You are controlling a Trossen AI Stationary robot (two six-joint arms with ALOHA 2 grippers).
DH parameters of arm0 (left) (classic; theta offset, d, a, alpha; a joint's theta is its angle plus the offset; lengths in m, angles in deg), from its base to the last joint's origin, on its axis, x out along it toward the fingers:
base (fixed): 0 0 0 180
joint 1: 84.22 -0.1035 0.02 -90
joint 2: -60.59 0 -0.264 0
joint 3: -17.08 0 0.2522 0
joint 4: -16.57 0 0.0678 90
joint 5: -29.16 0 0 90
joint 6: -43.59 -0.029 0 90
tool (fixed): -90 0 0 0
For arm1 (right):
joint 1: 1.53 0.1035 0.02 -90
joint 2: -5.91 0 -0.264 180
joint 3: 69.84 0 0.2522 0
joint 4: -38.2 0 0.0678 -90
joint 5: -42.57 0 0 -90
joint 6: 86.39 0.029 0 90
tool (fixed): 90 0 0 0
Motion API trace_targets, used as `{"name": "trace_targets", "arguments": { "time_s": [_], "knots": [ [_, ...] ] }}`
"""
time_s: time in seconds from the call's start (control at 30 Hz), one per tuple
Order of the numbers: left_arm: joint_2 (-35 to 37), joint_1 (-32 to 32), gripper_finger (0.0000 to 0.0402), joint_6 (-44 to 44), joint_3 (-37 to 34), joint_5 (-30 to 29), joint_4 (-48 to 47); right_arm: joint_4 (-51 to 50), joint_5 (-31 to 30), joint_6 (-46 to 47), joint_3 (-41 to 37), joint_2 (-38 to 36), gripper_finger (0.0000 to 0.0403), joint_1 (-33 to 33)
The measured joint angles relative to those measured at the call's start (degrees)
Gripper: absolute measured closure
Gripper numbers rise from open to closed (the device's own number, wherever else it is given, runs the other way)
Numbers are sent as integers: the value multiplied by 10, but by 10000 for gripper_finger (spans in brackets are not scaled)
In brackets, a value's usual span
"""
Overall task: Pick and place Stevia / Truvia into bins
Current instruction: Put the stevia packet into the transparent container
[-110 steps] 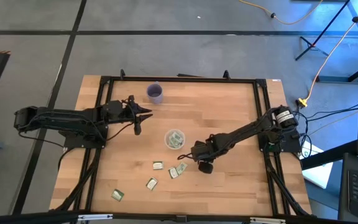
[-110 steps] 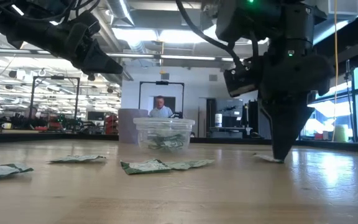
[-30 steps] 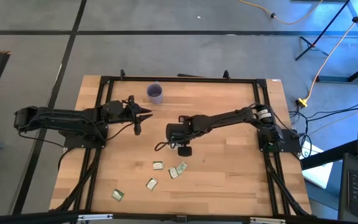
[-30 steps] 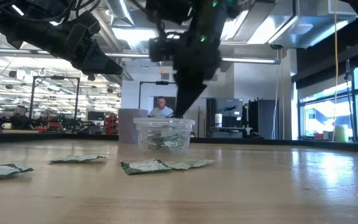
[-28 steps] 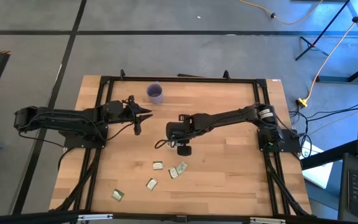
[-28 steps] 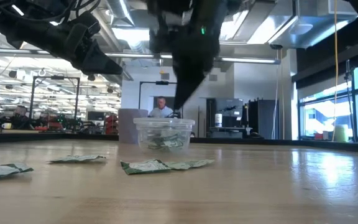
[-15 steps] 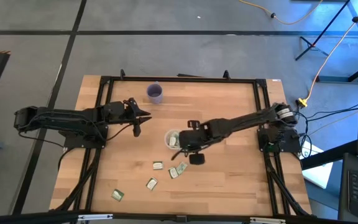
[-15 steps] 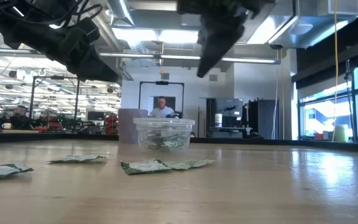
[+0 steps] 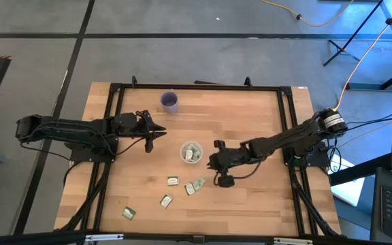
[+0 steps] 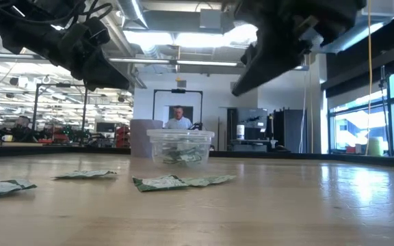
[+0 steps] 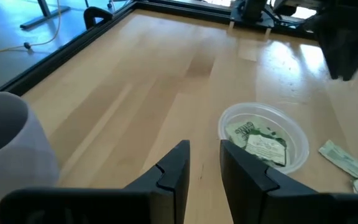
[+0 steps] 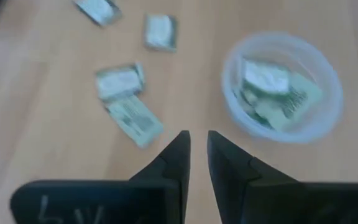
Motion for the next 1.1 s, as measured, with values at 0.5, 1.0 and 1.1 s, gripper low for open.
{"name": "trace_targets", "arguments": {
  "time_s": [0.5, 1.0, 1.1],
  "knots": [
    [0, 5, 318, -6, 0, -21, 6, 216, 71, 68, -82, 27, 343, 21],
    [0, 5, 318, -8, 0, -31, 10, 257, 71, 43, -81, 41, 286, 43],
    [0, 5, 318, -8, 0, -31, 16, 292, 71, 17, -81, 62, 272, 45]
  ]
}}
